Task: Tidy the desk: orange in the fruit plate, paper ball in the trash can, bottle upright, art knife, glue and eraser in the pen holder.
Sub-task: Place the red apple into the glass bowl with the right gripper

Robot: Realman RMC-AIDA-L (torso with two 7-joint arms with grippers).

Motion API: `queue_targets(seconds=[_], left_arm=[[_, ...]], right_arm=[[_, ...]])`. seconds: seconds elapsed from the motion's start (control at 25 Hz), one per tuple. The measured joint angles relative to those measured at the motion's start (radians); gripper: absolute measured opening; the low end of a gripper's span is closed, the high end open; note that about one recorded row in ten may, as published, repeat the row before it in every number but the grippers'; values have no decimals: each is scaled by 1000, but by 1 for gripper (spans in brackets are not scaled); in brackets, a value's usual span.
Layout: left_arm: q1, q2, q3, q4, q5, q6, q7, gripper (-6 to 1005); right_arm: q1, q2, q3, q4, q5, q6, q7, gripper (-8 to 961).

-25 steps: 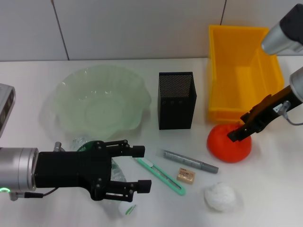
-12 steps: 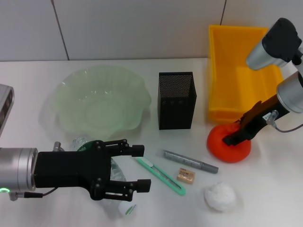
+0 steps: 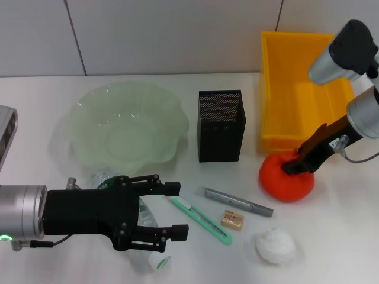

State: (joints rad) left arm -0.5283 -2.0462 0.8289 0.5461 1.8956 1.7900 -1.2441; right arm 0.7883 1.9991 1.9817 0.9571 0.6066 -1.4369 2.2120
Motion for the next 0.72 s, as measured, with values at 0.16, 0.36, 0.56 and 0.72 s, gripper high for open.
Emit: queue_targets(seconds=[0.16,0.36,0.56,0.72], left_arm=[[-1,0,2,0,1,0,0,847],[0,0,3,0,0,-2,0,847],[-3,0,1,0,-1,-1,0,847],[-5,0,2,0,0,-2,0,847]], right_arm=[[-11,0,36,126,35,-114,0,287],[-12,-3,133,246,151,-221,6,207],[27,-9,167,229,430,-122,-49,156],[60,-1,132,139,506,-8,-118,123]])
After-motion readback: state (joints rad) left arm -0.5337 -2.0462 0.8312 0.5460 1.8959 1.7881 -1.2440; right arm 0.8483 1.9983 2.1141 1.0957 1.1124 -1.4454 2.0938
